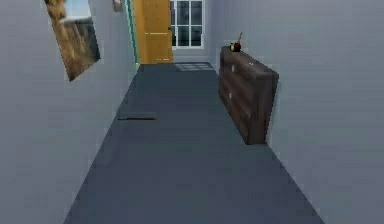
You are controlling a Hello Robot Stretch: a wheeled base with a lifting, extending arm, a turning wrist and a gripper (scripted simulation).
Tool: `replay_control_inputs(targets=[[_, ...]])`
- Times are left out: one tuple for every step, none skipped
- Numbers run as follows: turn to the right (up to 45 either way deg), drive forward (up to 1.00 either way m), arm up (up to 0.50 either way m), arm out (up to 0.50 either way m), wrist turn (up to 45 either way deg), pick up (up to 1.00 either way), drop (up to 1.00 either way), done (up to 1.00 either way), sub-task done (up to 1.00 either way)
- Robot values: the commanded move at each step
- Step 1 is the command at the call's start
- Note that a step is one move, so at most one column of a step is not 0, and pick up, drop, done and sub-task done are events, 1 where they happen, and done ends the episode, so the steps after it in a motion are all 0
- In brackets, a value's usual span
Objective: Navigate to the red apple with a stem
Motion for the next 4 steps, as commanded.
replay_control_inputs(targets=[[0.0, 1.0, 0.0, 0.0, 0.0, 0.0, 0.0, 0.0, 0.0], [0.0, 1.0, 0.0, 0.0, 0.0, 0.0, 0.0, 0.0, 0.0], [-9.0, 0.0, 0.0, 0.0, 0.0, 0.0, 0.0, 0.0, 0.0], [0.0, 0.3, 0.0, 0.0, 0.0, 0.0, 0.0, 0.0, 0.0]])
